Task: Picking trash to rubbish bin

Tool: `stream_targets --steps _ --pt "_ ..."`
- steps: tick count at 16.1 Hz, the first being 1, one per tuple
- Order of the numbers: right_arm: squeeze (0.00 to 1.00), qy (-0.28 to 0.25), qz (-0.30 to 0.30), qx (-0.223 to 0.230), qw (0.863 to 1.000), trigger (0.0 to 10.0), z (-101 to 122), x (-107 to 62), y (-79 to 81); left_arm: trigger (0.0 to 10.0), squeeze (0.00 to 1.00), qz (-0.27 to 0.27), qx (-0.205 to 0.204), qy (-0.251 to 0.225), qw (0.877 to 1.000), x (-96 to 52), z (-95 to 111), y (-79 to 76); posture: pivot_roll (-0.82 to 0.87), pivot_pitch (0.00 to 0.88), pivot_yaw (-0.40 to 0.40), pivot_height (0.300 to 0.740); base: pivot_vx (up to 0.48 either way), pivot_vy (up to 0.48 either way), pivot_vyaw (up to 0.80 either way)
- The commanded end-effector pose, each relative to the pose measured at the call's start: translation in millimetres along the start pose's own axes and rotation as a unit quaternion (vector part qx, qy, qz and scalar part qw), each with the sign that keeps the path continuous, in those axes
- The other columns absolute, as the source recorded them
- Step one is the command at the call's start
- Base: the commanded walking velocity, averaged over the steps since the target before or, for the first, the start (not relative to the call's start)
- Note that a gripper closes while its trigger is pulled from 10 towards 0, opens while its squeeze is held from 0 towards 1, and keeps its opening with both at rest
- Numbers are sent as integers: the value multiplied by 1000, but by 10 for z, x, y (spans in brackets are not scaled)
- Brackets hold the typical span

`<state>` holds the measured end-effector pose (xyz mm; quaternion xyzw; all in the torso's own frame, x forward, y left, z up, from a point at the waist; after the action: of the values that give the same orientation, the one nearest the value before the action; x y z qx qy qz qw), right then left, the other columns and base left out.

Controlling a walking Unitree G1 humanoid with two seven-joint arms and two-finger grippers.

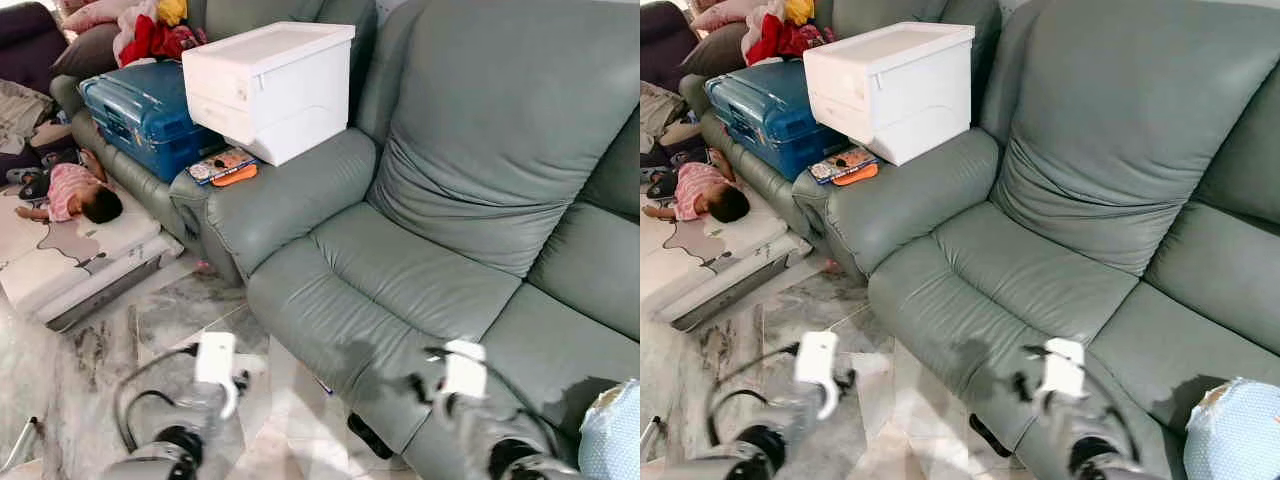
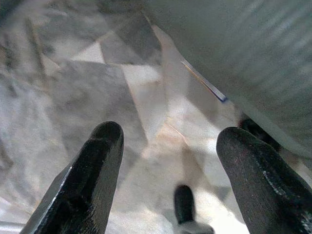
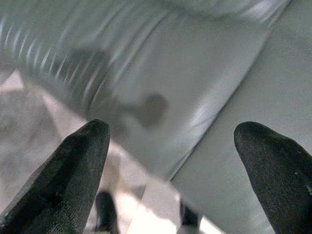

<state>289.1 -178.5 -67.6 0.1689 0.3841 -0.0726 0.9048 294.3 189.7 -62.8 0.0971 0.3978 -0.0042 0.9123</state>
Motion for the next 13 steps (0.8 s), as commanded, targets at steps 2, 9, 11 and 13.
stream_targets --steps 2,9,11,13 --pt "0 -49 63 -30 996 10000 229 -9 142 10000 0 -5 28 -82 996 -22 260 90 -30 0 60 740 0 0 0" --pt "0 -164 95 -45 981 10000 473 -224 -2 10000 0 45 41 -257 964 -372 569 400 -41 0 34 740 0 0 0" --pt "0 -203 118 -21 972 10000 626 -414 114 10000 0 78 68 -292 951 -697 593 586 -33 18 52 740 0 0 0" --pt "0 -231 122 51 964 10000 783 -545 90 10000 0 103 56 -325 938 -944 704 625 -19 15 37 740 0 0 0"
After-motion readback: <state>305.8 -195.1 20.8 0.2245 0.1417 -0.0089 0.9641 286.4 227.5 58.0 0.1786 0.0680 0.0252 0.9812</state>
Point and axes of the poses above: a point about 5 cm out from each wrist's last joint towards the gripper, its own x axis pointing out of the wrist towards the gripper, its own z axis along the axis of the wrist's last joint, y = z × x, the point moved 4 cm from there along x, pointing out of the wrist towards the gripper, and after that the axes turned 9 degrees about x, right-handed, at the moved point
